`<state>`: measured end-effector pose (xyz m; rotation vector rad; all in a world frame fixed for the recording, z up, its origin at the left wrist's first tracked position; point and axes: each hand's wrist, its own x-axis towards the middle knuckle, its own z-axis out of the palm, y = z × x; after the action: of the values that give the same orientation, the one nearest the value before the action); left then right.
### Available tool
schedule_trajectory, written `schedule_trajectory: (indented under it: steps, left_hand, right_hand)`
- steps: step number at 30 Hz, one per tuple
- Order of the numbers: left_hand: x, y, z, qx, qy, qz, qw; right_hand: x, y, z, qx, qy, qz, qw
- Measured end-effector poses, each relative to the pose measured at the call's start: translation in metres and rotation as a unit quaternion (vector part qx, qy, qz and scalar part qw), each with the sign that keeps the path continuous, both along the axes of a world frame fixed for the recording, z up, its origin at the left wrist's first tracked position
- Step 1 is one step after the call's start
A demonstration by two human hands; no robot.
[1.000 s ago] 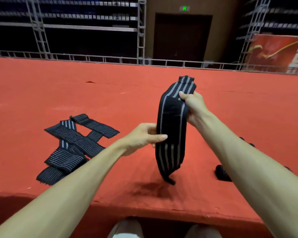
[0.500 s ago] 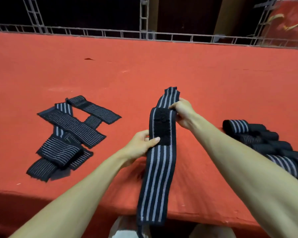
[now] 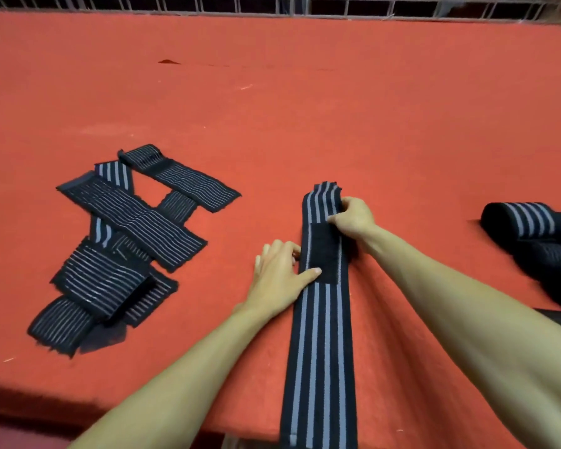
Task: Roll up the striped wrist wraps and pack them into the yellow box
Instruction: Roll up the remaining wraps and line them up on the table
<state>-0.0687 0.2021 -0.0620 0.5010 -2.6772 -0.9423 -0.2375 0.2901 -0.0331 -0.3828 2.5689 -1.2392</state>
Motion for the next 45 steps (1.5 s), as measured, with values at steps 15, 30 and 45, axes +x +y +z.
schedule_trajectory:
  steps: [15,30,45]
  left_hand:
    - [0.111,-0.116,0.072,0.040,0.029,0.100,0.994]
    - [0.155,-0.249,0.016,-0.028,-0.014,0.173,0.984]
    - [0.158,-0.245,0.027,0.218,0.001,0.196,0.956]
  right_hand:
    - [0.119,-0.084,0.050,0.059,0.249,0.202,0.946]
    - [0.177,-0.227,0.016,0.070,0.201,0.464,0.860]
    - [0.164,-0.233,0.031,0.219,0.257,0.562,0.756]
